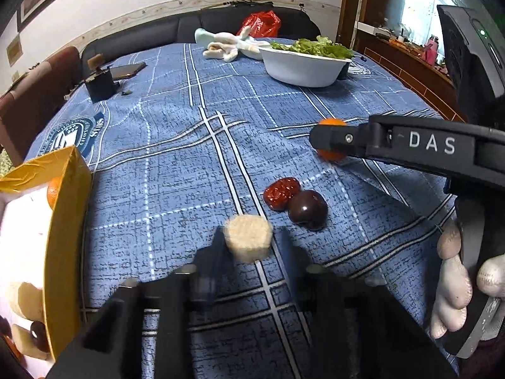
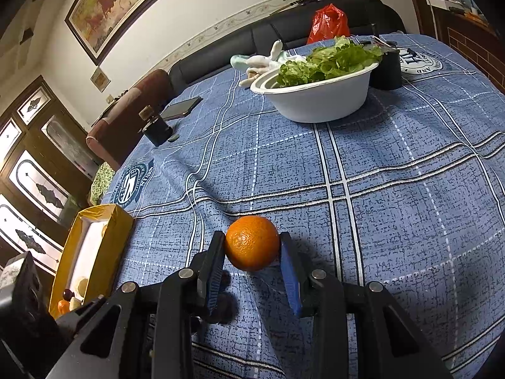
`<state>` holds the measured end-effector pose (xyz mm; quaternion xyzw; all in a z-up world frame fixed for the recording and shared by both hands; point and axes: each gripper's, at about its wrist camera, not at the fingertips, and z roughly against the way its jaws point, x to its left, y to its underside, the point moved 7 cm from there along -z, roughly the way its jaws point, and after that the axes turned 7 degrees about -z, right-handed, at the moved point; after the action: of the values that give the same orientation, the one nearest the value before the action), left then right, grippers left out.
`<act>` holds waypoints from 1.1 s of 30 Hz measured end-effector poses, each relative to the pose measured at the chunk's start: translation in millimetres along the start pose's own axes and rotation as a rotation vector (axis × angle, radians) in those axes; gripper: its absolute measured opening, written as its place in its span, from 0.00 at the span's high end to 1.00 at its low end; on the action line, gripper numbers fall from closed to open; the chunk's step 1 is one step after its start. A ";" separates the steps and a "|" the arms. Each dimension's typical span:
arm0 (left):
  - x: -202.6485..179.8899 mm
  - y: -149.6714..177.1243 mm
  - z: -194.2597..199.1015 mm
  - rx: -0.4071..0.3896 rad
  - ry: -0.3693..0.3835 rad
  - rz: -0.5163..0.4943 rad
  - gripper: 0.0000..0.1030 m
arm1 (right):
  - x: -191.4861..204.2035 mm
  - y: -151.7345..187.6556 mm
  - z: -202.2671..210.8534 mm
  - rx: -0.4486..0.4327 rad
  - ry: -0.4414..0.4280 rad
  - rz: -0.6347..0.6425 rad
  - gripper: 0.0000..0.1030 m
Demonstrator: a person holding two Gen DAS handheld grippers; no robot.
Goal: Organize fruits
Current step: 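Grasp an orange with the right gripper while the left gripper grasps a white yam piece, then carry the orange and yam piece over the tray and open both grippers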
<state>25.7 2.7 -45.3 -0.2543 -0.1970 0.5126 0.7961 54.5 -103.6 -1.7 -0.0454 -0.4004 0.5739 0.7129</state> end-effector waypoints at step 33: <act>224.1 144.4 166.1 -0.117 -0.344 0.577 0.72 | 222.3 141.3 -2.8 0.145 -0.192 0.518 0.63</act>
<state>-84.1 291.6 10.6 -0.2544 -0.2773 0.7401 0.5574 -49.7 135.1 37.6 -0.0405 -0.3992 0.7656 0.5029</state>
